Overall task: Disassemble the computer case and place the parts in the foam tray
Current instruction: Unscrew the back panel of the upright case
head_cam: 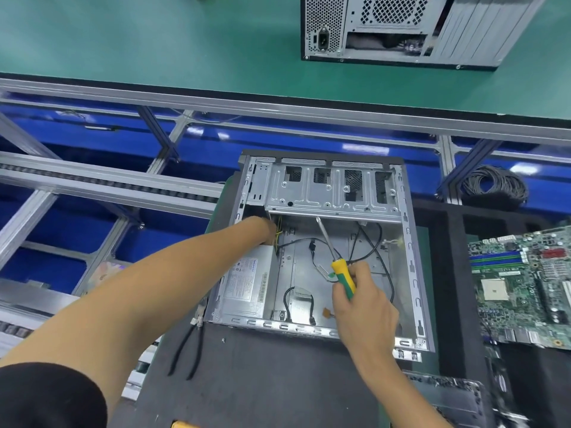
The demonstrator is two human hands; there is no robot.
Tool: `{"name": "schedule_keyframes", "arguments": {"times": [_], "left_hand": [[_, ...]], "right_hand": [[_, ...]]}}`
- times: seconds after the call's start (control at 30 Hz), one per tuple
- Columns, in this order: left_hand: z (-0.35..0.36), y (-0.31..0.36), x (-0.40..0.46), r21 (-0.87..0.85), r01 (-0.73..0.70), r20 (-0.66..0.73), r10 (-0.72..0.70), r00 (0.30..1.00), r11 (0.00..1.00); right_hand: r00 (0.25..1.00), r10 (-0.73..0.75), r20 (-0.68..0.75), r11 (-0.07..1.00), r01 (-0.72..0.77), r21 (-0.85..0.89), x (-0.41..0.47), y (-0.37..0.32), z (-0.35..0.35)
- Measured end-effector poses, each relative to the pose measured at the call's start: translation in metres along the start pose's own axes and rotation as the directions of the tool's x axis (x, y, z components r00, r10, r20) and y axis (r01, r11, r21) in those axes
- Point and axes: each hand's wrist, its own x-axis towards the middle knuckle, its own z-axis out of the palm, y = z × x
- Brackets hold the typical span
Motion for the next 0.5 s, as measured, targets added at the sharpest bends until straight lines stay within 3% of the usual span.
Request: {"name": "schedule_keyframes", "arguments": {"times": [0.07,0.2,0.33,0.5], "left_hand": [[0.0,0.0,-0.001,0.08,-0.019,-0.047,0.023,0.999,0.997],[-0.001,0.005,-0.004,0.187,-0.08,0.022,0.077,0.997,0.979],[-0.013,0.003,-0.013,0.104,-0.118,0.085,0.109,0.99,0.988],[-0.025,0.0,-0.046,-0.095,-0.331,0.006,0.333,0.943,0.939]], "right_hand": [[1.0,0.003,-0.004,1.0,-0.003,-0.002,0.0,-0.001,0.0],[1.0,-0.005,-0.016,1.0,0.004,-0.005,0.0,-0.001,0.0],[1.0,-0.002,-0.011,1.0,0.002,-0.017,0.001,0.0,0.0],[1.0,-0.016,-0.017,1.0,0.015,-0.024,0.002,-0.002,0.001]]}}
